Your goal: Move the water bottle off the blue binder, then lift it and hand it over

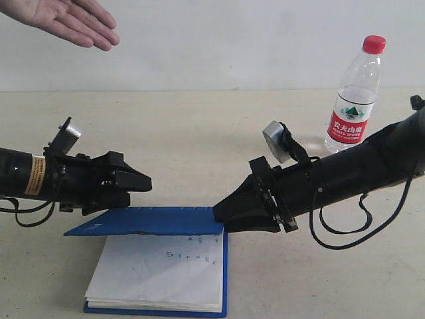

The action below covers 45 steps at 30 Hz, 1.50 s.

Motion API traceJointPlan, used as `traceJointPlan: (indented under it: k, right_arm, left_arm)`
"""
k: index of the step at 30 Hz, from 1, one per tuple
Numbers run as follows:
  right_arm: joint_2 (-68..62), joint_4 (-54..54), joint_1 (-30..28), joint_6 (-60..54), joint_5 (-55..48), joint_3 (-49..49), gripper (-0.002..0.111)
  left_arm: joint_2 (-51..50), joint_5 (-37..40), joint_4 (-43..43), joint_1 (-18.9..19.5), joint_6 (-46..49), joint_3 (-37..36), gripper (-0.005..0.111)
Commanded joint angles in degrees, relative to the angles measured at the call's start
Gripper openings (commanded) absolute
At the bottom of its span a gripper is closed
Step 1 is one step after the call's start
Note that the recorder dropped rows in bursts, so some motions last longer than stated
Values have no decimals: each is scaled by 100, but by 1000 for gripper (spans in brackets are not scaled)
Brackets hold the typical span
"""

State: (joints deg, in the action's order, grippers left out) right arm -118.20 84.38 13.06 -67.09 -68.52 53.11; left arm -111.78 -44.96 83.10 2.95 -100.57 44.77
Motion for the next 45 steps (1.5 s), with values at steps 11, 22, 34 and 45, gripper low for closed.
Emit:
traceJointPlan:
  k: [11,22,34,45]
  right_arm:
    - [82,52,11,252,-144,15,34]
    - [86,-3,28,1030,-144,15,34]
    - [86,10,97,1793,-144,15,34]
    - [96,642,691,1505,-144,15,34]
  left_arm:
    - [14,-962,1174,716,-569,-5,61]
    - [14,-864,1065,716,-632,-44,61]
    - [2,-1116,648,599,-297,-89,61]
    - [112,-1116,-172,210,288,-276,37]
